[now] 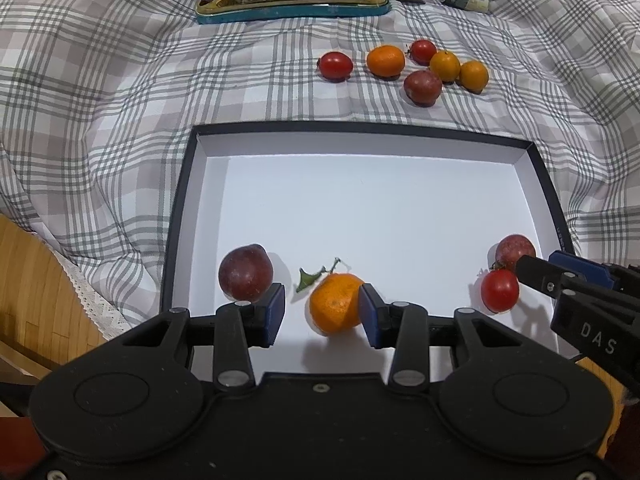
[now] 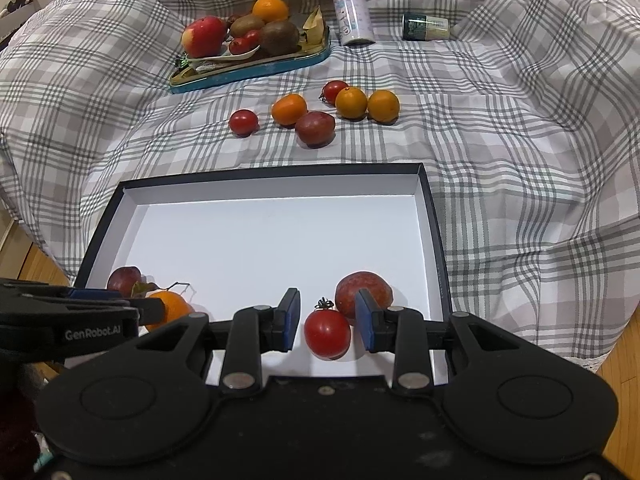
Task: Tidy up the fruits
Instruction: 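Lower the tangerine and tomato into the white box and open both tools, then grasp a red tomato with the left tool while the right tool grasps a small orange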
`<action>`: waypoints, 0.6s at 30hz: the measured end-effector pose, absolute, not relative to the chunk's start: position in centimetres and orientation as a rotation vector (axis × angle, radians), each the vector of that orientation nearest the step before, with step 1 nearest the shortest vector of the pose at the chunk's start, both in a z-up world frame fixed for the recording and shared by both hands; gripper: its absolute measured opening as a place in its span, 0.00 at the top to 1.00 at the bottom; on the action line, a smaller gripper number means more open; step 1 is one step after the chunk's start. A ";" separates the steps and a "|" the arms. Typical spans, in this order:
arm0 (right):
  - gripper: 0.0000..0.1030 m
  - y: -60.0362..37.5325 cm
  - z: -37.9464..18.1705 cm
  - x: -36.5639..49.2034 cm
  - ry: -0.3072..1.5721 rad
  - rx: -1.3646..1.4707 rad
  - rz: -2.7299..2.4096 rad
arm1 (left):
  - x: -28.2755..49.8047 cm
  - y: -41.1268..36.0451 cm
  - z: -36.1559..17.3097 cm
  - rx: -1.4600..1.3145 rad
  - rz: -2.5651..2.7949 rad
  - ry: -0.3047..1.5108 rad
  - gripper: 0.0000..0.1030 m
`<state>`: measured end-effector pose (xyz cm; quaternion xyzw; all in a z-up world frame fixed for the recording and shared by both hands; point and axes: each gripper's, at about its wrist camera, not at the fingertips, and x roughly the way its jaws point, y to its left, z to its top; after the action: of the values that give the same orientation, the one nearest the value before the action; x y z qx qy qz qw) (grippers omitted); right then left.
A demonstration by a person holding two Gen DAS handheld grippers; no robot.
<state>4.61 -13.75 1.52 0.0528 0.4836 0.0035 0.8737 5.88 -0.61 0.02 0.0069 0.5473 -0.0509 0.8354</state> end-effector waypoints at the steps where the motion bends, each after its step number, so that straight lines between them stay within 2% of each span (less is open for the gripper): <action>1: 0.67 -13.8 1.5 4.6 1.010 0.111 0.007 | 5.9 -0.5 0.1 0.012 -0.106 1.155 0.52; 18: 0.67 -15.2 2.3 7.3 0.969 0.117 -0.047 | 10.5 0.5 1.2 0.025 -0.049 1.093 0.52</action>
<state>7.29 -15.19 2.25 0.0560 0.4656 -0.0228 0.8829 10.51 0.47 1.20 0.0118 0.5197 -0.0232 0.8540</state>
